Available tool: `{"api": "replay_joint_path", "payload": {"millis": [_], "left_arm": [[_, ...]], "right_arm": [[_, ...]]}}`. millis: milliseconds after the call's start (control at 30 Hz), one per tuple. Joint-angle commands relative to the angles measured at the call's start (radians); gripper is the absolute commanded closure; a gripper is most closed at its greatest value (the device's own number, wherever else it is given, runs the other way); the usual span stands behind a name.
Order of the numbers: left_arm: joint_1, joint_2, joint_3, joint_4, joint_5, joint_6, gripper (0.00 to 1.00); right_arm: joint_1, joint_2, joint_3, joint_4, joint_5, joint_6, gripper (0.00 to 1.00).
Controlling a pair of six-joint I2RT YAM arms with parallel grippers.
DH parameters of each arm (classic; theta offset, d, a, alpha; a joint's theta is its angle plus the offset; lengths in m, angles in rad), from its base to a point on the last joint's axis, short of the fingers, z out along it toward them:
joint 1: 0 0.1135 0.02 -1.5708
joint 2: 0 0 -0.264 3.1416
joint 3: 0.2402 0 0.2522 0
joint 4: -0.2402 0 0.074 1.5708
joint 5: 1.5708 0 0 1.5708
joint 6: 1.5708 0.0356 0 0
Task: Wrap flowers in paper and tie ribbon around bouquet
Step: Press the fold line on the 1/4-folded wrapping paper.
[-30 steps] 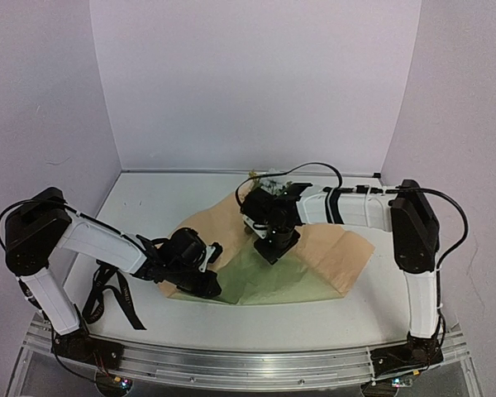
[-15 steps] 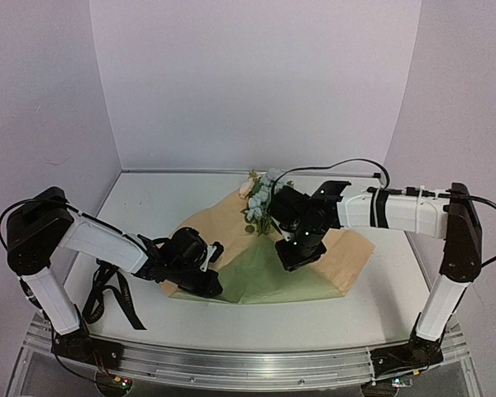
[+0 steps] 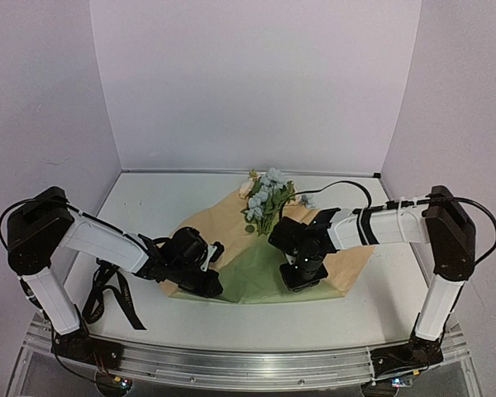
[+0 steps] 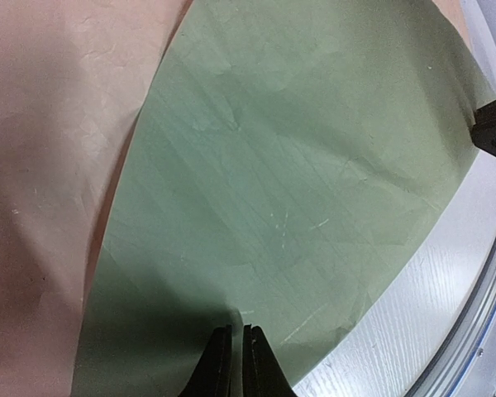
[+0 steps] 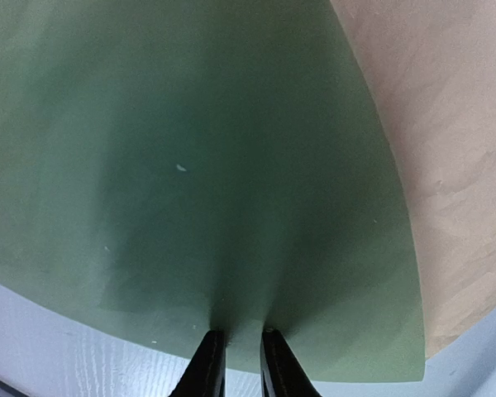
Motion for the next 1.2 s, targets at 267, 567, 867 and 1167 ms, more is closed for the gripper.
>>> {"api": "replay_joint_path", "payload": {"millis": [267, 567, 867, 1167], "left_arm": [[0.0, 0.021, 0.025, -0.084, -0.033, 0.03, 0.93], [-0.001, -0.037, 0.056, -0.138, -0.059, 0.084, 0.87], [-0.055, -0.114, 0.09, -0.186, -0.047, 0.133, 0.81], [-0.096, -0.059, 0.094, -0.163, -0.022, 0.119, 0.83]], "right_arm": [[0.0, 0.016, -0.07, 0.062, 0.071, 0.07, 0.87], [0.001, 0.045, -0.075, 0.062, 0.083, 0.129, 0.91], [0.001, 0.056, -0.084, 0.06, 0.097, 0.199, 0.92], [0.001, 0.064, -0.075, 0.061, 0.093, 0.212, 0.92]]}}
